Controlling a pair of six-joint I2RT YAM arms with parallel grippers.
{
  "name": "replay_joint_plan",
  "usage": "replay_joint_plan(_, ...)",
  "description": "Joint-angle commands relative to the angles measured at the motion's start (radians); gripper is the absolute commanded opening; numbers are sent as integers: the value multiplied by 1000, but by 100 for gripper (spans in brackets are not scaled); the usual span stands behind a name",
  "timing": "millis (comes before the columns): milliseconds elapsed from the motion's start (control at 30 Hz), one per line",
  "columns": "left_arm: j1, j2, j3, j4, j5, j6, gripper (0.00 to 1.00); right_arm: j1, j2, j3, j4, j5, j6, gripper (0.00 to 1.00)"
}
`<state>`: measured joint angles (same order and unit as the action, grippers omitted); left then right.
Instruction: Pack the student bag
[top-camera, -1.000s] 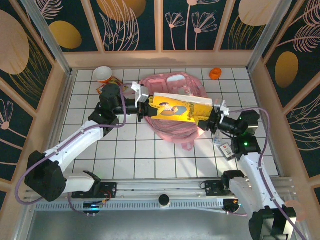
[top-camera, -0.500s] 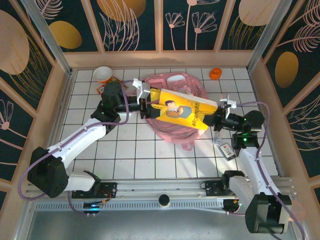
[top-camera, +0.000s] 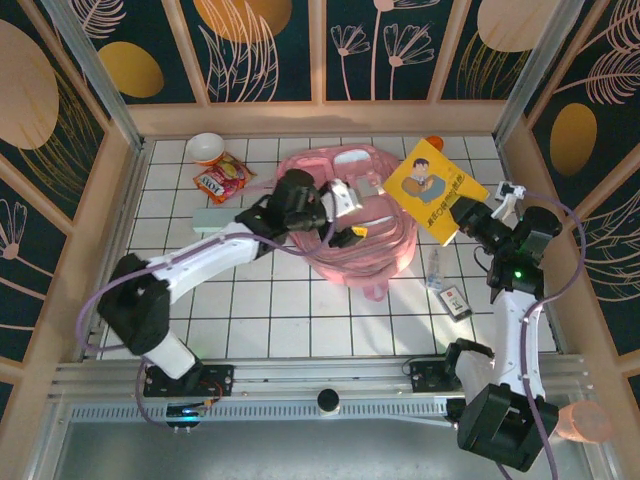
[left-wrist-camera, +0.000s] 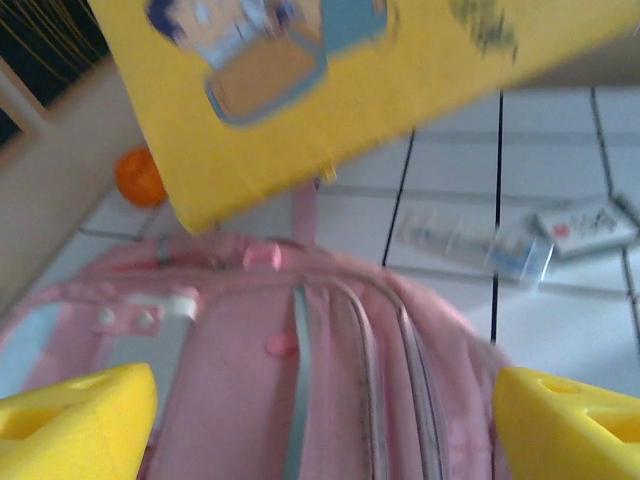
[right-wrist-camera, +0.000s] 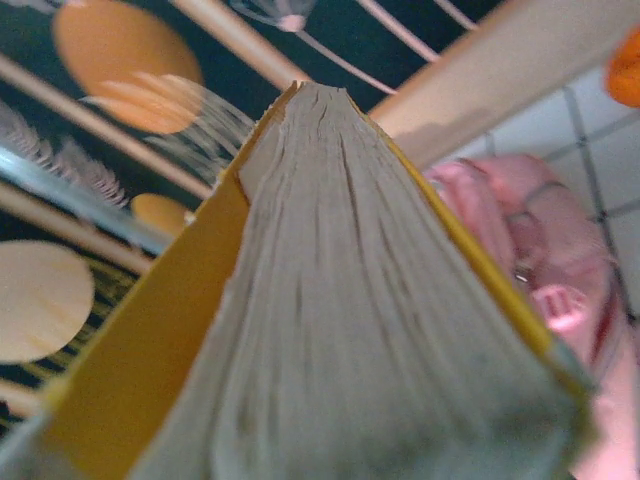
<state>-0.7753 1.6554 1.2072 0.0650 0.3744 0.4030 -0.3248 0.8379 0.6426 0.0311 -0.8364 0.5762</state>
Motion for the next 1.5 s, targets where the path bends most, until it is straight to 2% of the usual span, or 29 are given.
replay_joint_plan(0,-21,94,33,-61,-103,127,86,-3,-63,9,-87,89,31,0)
replay_joint_plan(200,-25,223,89,-62,-126,131,89,-2,-73,6,-149,69,14,0)
replay_joint_plan(433,-25,270,82,25,-205,79,89,-2,-72,6,-156,62,3,0)
replay_joint_plan(567,-24,289,83,39,-216,61,86,0,-71,3,-154,49,1,0)
replay_joint_plan(867,-25,324,68,12,-252,129,84,0,-70,3,-170,41,-3,0)
replay_joint_plan(933,-25,321,59,29,-290,128,72,1,-69,12,-195,60,-4,0)
replay_joint_plan(1000,-25,306,51,48,-317,111,47,1,-67,30,-240,88,-14,0)
replay_joint_plan(1067,-25,273,39,65,-327,73,17,1,-66,46,-274,105,-36,0)
replay_joint_plan(1100,-25,253,33,68,-326,53,6,1,-67,52,-286,110,-44,0)
replay_joint_plan(1133,-25,229,22,68,-319,28,0,1,-67,57,-295,114,-50,0)
replay_joint_plan(1233,-25,151,-31,75,-272,-52,0,5,-54,64,-302,99,-57,0)
replay_joint_plan(1333,-25,67,-91,79,-268,-158,0,29,-23,94,-328,79,-78,0)
replay_joint_plan(1467,-28,-38,-174,86,-275,-289,0,50,-9,118,-336,115,-69,0)
